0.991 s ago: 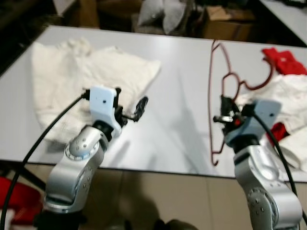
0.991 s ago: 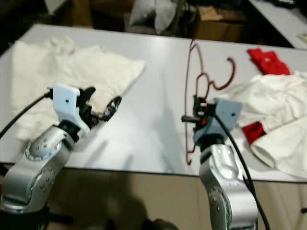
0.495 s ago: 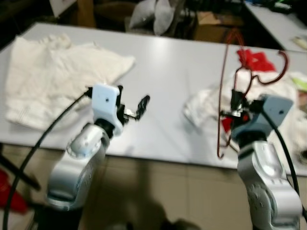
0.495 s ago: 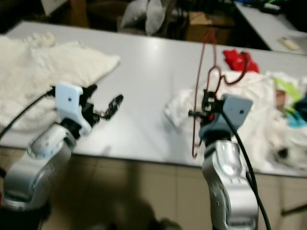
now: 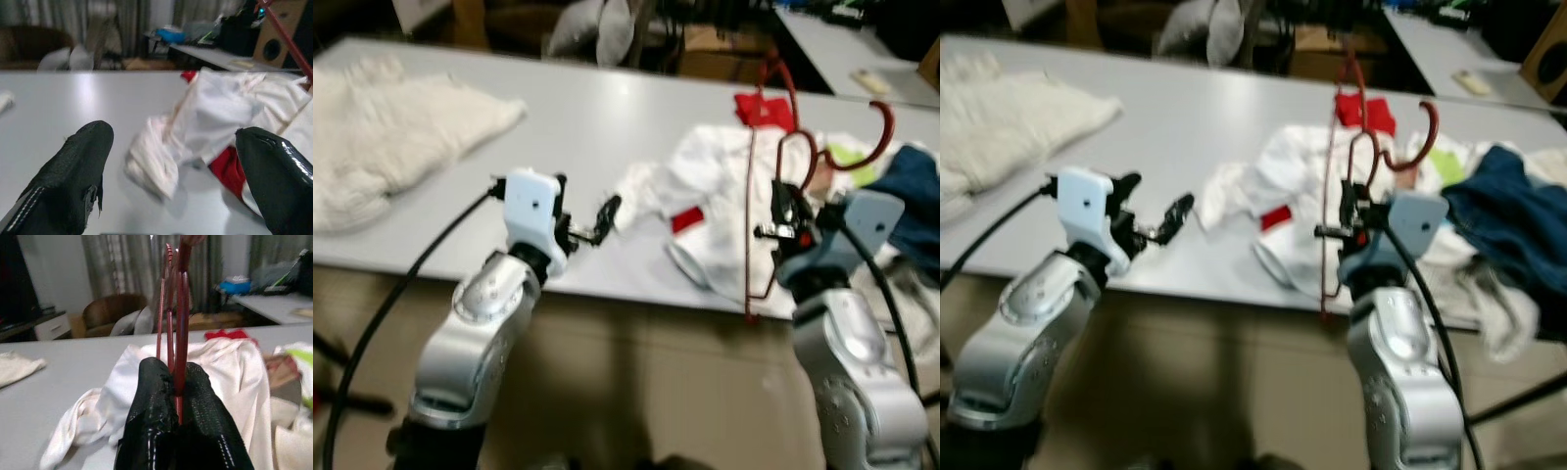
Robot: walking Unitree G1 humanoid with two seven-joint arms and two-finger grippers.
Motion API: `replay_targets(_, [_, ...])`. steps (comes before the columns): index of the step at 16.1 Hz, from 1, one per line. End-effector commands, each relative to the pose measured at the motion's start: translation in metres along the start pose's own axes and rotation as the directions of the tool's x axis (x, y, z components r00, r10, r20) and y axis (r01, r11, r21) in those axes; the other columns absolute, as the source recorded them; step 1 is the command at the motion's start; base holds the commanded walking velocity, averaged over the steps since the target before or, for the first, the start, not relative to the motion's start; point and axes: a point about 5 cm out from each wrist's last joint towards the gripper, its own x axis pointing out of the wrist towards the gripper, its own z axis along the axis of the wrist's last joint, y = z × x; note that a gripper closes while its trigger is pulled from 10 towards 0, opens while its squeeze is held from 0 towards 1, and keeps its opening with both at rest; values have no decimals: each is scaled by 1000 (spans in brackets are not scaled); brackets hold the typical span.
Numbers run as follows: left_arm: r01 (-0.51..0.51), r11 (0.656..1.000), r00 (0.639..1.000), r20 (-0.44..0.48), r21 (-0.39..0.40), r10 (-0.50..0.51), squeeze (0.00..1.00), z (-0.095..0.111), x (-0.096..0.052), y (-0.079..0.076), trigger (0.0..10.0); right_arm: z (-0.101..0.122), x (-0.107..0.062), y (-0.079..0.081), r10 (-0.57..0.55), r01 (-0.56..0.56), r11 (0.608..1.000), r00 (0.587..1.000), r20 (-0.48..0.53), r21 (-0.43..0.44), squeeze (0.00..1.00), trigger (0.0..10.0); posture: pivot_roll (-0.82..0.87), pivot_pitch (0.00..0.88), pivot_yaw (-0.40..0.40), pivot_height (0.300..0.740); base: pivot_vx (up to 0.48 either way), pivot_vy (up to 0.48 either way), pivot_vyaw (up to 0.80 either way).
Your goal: Hang hanger
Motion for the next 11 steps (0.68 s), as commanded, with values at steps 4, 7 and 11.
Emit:
replay_targets(4, [-33,999,999,33,9,32,627,4,5,4,10000,-1,-1,-6,0,-1,1000,999,-33,-31,0,10000,2,52,-47,740,0,-297,0])
replay_targets(7, [-17,1000,999,29,23,16,537,3,6,2,10000,-11,-6,-8,16,-21,999,994,-107,-45,0,10000,1,49,-47,740,0,0,0])
replay_targets(11, [-16,999,1000,15,33,16,545,-1,7,4,10000,-19,-10,-9,-18,20,1000,990,-137,13,0,10000,5,44,-33,740,0,436,-362])
